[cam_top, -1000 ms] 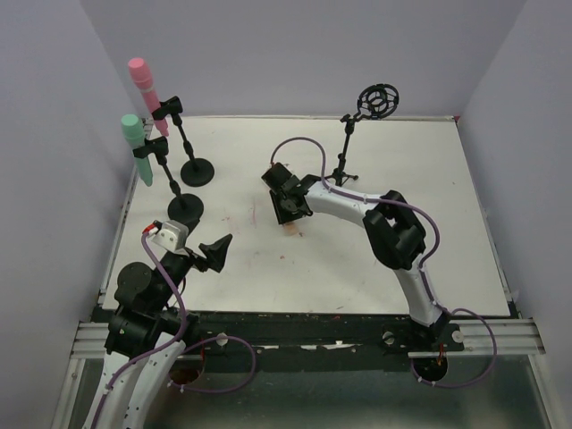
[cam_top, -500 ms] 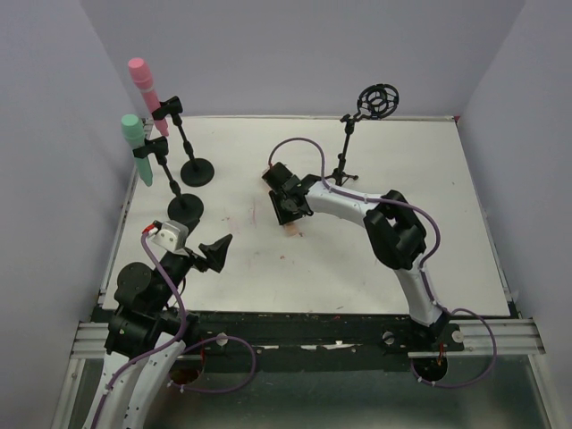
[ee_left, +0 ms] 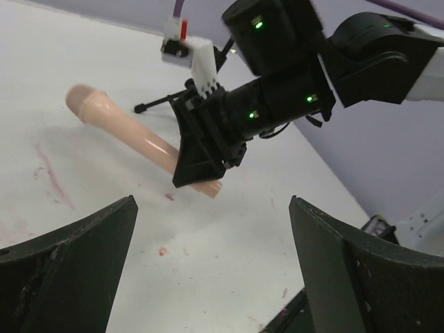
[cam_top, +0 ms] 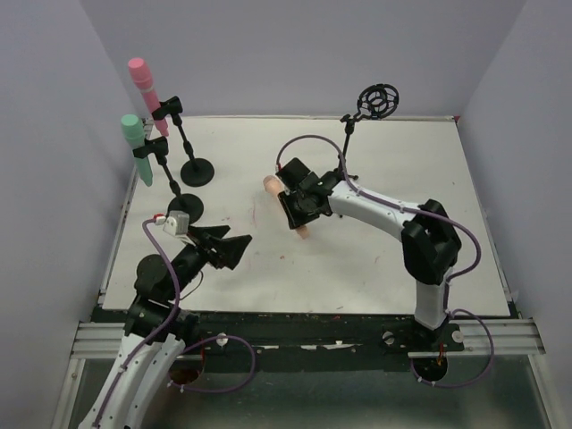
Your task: Attach the microphones to the stand
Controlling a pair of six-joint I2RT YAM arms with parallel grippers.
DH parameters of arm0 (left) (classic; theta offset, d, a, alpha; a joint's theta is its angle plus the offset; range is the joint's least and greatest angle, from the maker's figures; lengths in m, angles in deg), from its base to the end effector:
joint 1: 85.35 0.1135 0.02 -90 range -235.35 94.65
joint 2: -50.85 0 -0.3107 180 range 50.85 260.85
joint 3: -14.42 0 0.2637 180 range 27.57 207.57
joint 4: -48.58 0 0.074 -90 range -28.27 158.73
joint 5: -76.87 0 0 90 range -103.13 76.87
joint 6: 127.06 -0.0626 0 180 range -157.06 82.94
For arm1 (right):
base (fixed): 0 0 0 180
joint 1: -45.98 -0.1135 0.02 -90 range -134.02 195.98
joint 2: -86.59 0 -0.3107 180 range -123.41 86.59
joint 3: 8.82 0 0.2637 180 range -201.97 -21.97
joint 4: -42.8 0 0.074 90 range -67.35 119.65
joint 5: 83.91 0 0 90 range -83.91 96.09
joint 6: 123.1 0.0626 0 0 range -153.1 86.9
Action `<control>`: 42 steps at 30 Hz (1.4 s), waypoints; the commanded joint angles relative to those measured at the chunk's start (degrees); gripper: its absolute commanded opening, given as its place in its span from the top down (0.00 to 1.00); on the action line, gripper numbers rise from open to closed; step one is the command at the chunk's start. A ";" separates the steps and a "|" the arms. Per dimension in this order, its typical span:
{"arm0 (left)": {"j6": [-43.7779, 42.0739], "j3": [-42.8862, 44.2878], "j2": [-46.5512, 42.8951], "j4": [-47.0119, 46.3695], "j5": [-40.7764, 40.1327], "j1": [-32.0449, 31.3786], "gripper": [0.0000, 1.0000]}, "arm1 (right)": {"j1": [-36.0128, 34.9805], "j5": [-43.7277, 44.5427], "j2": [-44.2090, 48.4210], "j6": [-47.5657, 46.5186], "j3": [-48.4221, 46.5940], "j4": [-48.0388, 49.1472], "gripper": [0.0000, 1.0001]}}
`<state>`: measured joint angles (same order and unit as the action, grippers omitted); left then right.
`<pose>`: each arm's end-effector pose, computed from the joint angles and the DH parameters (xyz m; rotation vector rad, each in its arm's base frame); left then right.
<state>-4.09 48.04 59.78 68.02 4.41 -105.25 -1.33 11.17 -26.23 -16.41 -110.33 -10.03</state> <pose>0.0742 -0.0469 0.2841 0.0834 1.5587 -0.9636 0.3150 0.3333 0.2255 -0.6873 2.6151 0.2272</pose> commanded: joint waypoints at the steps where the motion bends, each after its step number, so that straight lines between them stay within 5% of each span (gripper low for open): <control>1: 18.16 -2.97 6.44 -14.79 4.08 -0.05 0.02 | -0.42 -2.88 8.21 -1.22 -0.06 0.31 1.00; 10: 35.13 -4.21 21.38 -32.45 -1.54 -1.63 0.01 | -0.42 -8.67 18.58 -2.19 1.87 1.80 1.00; 19: 35.94 3.60 40.71 -42.84 -7.25 -7.34 0.01 | -0.59 -14.04 23.95 -2.54 0.64 1.36 0.99; 25: 32.16 10.55 48.55 -45.57 -10.77 -11.38 0.02 | -0.59 -15.28 27.29 -2.71 3.45 1.89 0.99; 42: 34.27 15.13 53.74 -41.44 -12.09 -12.27 0.25 | -0.50 -18.79 33.62 -3.86 8.64 2.50 0.99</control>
<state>30.49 60.63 113.09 27.58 -6.60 -117.09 -1.39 -5.64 5.59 -19.15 -102.90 -8.98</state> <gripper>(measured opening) 0.783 0.434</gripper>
